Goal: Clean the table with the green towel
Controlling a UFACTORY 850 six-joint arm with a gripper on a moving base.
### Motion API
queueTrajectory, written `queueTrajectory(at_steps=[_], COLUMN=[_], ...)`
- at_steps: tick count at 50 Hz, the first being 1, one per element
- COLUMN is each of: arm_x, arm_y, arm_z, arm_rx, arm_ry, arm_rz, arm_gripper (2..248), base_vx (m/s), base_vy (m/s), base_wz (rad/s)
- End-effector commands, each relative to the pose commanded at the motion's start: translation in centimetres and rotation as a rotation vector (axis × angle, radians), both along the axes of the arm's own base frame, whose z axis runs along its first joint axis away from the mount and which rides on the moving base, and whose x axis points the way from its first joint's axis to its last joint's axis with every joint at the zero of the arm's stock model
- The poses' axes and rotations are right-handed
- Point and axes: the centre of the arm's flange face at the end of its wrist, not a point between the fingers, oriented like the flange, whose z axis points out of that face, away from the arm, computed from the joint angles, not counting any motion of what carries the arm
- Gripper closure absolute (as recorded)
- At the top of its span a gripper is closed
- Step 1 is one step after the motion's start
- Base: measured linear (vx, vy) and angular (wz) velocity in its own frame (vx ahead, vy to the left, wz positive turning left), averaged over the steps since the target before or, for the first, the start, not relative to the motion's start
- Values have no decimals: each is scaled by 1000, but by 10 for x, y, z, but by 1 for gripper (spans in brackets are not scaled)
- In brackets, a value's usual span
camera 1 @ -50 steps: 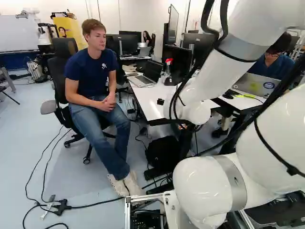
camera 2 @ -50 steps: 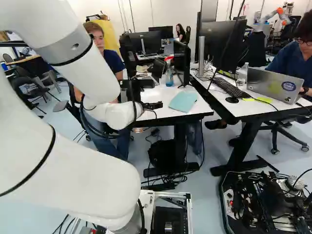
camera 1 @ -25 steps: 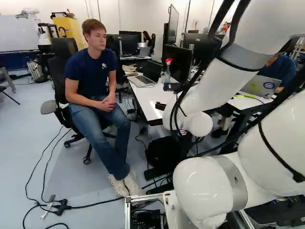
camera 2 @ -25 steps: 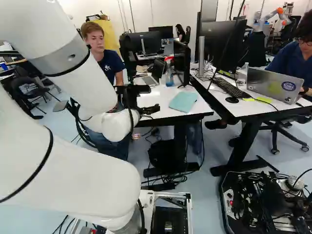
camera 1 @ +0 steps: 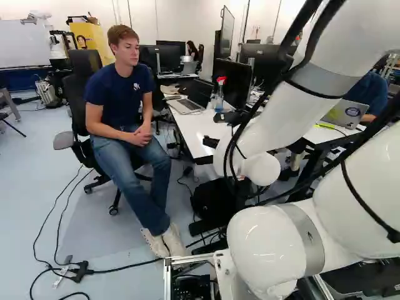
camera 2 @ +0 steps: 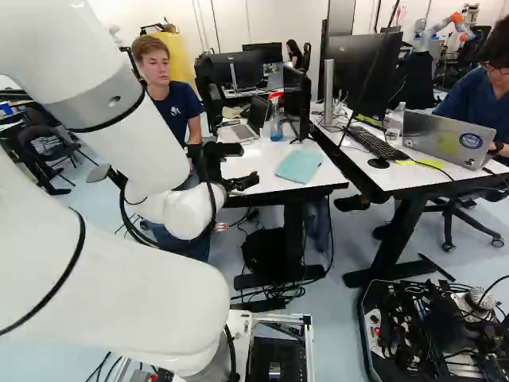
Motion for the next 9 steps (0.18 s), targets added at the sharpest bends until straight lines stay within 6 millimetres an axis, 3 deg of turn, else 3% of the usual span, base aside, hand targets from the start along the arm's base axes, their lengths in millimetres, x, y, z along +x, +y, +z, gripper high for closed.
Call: queueTrajectory(at_steps=[9], arm_x=[0], arm_y=[0], arm_z=[0], arm_rx=[0], arm_ry=[0], arm_rz=[0], arm_gripper=[3], base_vx=[0], base_vy=[0], base_wz=[0])
